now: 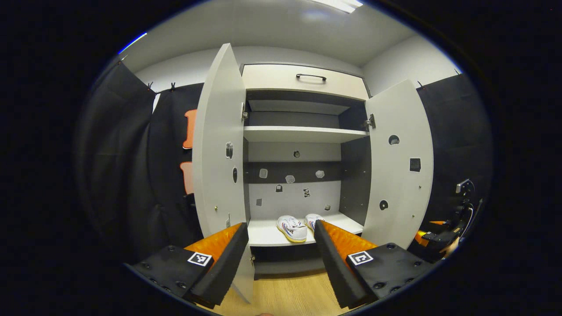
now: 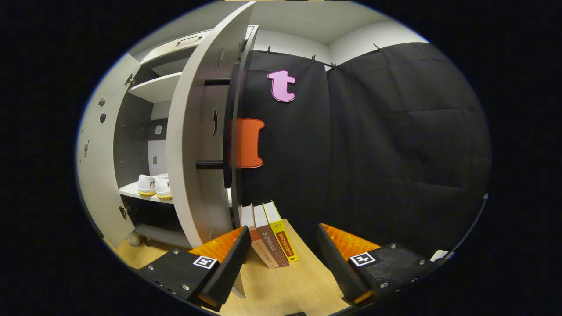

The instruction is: Grab one shoe with the right hand and put it into the shoe cabinet, grab the other shoe with the left hand and put it into the shoe cabinet; then close the right door with the right hand and the left door with the left hand.

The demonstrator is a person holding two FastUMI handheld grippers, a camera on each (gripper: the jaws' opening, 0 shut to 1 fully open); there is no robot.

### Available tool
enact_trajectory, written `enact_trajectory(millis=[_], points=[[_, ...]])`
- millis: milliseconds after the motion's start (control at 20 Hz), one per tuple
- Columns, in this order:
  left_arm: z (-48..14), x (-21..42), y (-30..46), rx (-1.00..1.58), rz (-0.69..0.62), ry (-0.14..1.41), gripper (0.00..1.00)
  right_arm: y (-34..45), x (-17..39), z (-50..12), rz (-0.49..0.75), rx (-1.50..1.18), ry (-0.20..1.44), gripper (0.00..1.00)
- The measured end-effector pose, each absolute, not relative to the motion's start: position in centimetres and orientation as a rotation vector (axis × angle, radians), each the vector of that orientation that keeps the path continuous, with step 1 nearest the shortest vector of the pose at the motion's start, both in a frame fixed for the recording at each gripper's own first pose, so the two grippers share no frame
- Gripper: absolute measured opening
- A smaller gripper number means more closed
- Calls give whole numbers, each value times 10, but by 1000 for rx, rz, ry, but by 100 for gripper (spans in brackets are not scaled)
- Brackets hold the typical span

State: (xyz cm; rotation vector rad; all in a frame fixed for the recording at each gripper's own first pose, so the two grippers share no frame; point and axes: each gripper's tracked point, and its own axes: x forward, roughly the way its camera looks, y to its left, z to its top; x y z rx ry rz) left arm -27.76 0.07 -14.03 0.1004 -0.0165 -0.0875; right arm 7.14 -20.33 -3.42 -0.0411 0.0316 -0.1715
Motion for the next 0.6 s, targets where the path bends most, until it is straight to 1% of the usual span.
enact_trajectory(millis=[150,250,300,350,400,450,500,550,600], points=[[-132,-284,6,102,-83,-38,97,-195,76,-32,-131,-23,13,94],[-125,-290,9,108,-81,-53,97,-193,78,-32,-126,-24,12,93],[-124,-292,11,108,-78,-56,99,-190,77,-31,-121,-27,11,92],[-123,-293,14,102,-75,-57,95,-187,78,-32,-117,-32,16,92],[-122,-294,15,94,-73,-56,94,-184,78,-31,-115,-32,15,90],[-122,-295,18,87,-69,-55,95,-180,78,-32,-114,-33,18,89],[-123,-295,21,84,-64,-54,99,-176,78,-32,-113,-32,22,89],[-124,-293,24,84,-59,-52,96,-171,77,-33,-109,-30,23,89],[-125,-292,27,84,-53,-50,96,-162,77,-33,-98,-25,26,89]])
